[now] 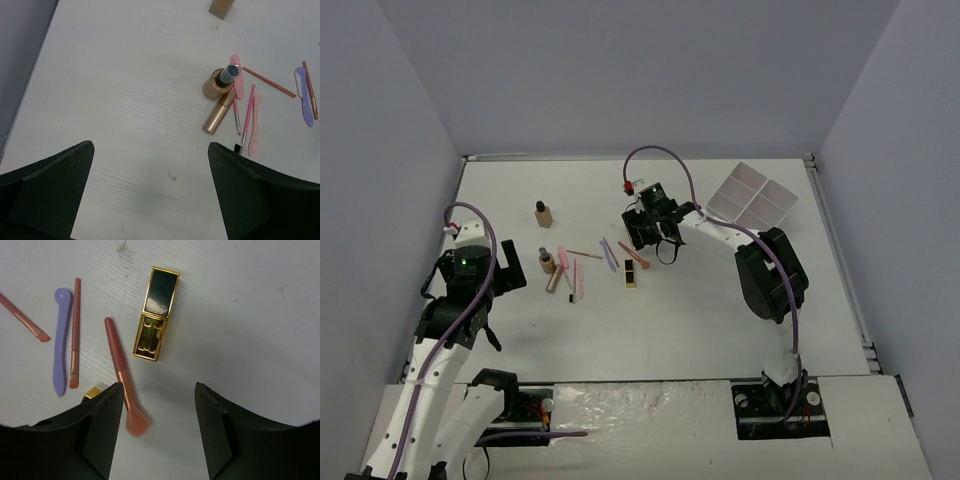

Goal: Organize the makeup

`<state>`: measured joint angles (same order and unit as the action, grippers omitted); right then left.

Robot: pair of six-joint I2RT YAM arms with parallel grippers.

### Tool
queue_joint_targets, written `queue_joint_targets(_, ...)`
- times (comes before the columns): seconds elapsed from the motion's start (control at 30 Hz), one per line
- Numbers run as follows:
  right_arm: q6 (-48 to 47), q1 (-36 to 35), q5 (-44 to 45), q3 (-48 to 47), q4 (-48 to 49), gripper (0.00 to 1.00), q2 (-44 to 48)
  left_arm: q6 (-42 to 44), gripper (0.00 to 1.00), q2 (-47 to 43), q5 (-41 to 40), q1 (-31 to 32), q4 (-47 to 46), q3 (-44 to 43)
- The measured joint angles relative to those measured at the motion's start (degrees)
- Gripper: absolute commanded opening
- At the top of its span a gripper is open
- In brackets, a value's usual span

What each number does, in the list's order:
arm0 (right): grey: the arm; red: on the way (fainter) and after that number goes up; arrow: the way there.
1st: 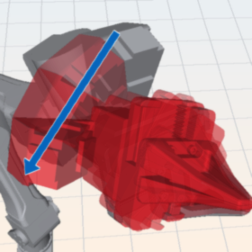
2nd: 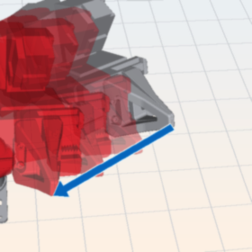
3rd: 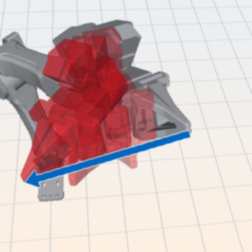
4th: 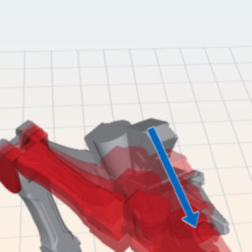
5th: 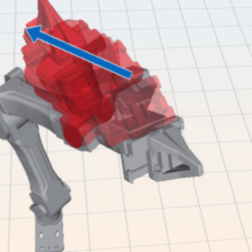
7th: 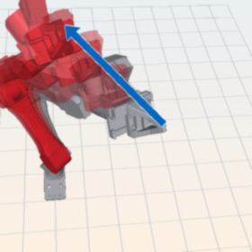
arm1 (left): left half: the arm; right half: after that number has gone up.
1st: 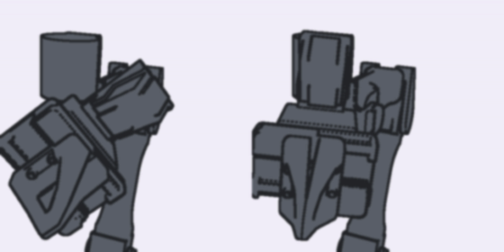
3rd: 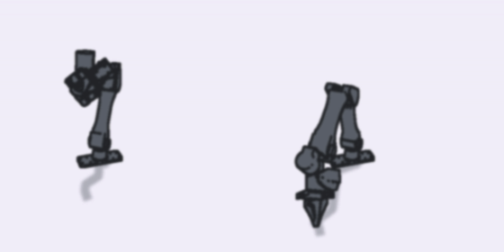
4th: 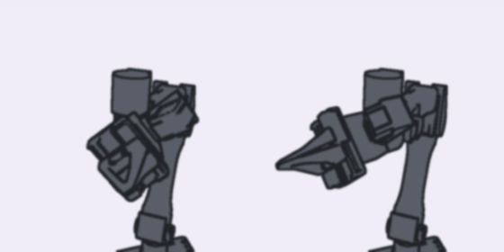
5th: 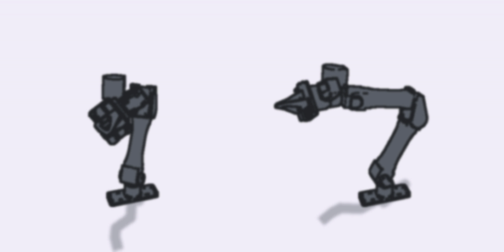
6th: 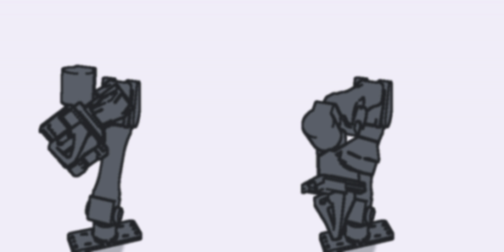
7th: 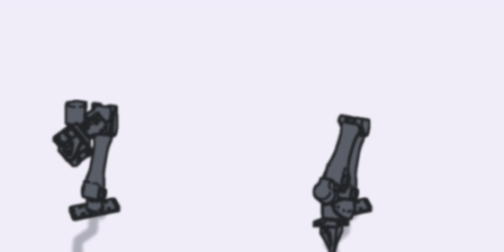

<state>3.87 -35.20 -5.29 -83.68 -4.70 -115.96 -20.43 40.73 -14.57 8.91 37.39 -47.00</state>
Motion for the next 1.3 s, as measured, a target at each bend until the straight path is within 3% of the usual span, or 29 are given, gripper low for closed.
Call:
queue_joint_targets(0.3, -0.41, -0.64, 0.02, -3.92, 0.70, 0.58, -3.33, 0.00, 0.97, 0.20, 0.00, 0.00, 0.01, 0.00)
queue_joint_targets(0.57, 1.07, -2.08, 1.60, -8.52, 1.20, 0.50, -9.94, 0.00, 0.97, 0.46, -0.01, 0.00, 0.02, 0.00)
queue_joint_targets(0.77, 2.24, -2.62, 3.52, -10.55, 1.91, 0.34, -12.02, -0.02, 0.97, 0.42, 0.00, 0.00, 0.04, 0.00)
queue_joint_targets(0.9, 2.43, -2.62, 5.55, -10.79, 2.33, 0.11, -12.37, 0.00, 0.97, 0.42, -0.02, 0.00, 0.04, 0.00)
queue_joint_targets(1.0, 2.47, -2.52, 7.17, -11.34, 2.94, 0.01, -12.37, -0.02, 0.97, 0.39, 0.00, 0.00, 0.04, 0.00)
queue_joint_targets(1.3, 1.90, -2.08, 7.89, -11.46, 2.98, 0.00, -12.06, 0.00, 0.97, 0.15, 0.00, 0.00, 0.04, 0.00)
